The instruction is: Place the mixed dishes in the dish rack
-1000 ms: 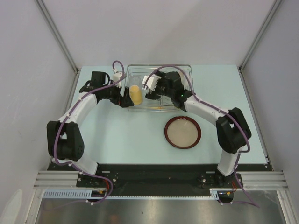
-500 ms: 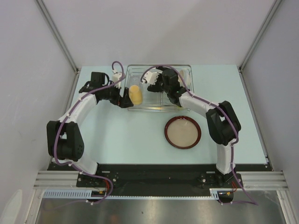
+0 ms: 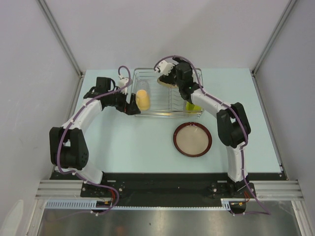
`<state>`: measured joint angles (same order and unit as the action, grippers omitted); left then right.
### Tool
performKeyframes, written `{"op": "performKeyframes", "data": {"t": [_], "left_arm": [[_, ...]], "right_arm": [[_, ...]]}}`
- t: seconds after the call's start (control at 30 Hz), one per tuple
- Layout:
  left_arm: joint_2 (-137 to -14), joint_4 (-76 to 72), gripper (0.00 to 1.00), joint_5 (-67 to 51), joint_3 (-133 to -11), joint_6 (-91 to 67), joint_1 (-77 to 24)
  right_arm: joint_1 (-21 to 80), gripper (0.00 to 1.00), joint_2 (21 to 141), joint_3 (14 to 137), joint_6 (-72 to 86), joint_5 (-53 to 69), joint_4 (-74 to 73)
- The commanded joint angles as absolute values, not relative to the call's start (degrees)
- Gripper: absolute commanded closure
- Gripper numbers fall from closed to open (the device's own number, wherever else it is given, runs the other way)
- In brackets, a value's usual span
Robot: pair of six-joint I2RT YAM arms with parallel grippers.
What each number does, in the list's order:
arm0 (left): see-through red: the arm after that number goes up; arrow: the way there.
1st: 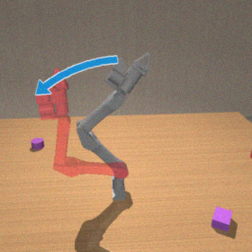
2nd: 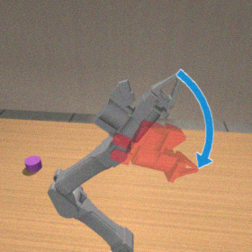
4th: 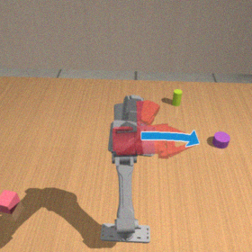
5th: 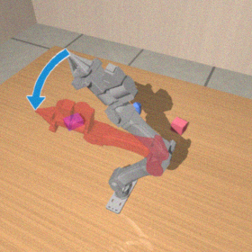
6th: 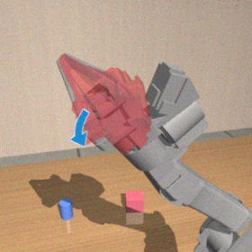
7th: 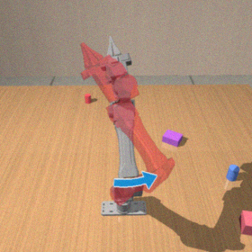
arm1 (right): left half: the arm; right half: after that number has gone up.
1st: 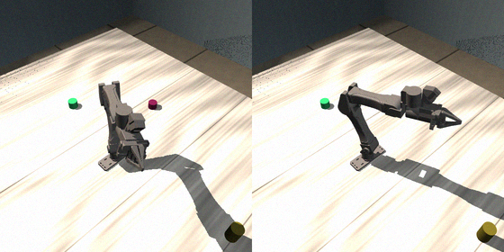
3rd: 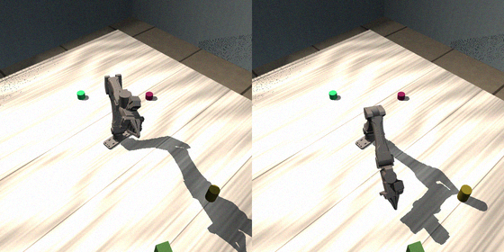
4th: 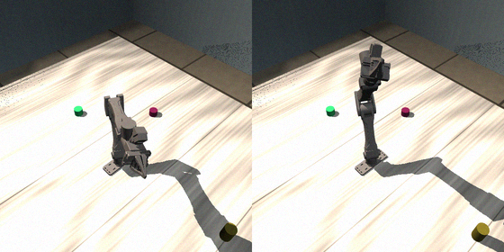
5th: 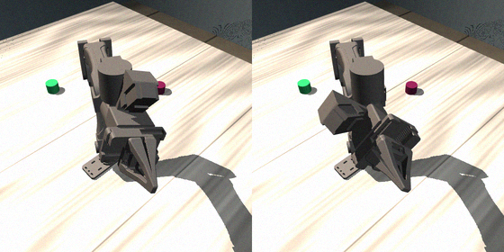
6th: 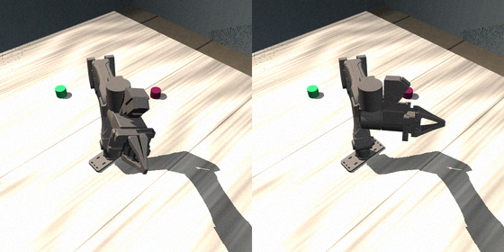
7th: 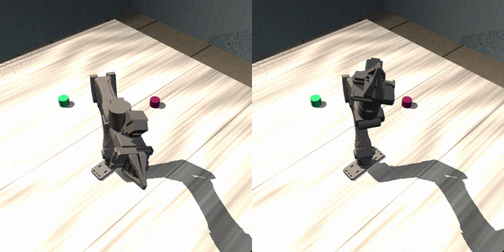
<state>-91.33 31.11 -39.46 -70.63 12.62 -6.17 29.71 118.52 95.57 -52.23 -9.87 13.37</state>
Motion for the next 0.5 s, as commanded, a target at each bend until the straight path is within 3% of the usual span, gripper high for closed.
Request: {"op": "performKeyframes", "data": {"t": [0.0, 0.47], "left_arm": [[-89.65, 30.15, 0.00, -41.75, -70.14, 13.89, -5.71], [-89.56, 30.41, 0.00, -41.75, -70.23, 13.80, -5.63]], "right_arm": [[27.07, 0.00, 120.06, 99.93, -48.96, -14.06, 16.52], [25.40, 0.00, 120.59, 101.79, -41.93, -16.70, 15.12]]}}
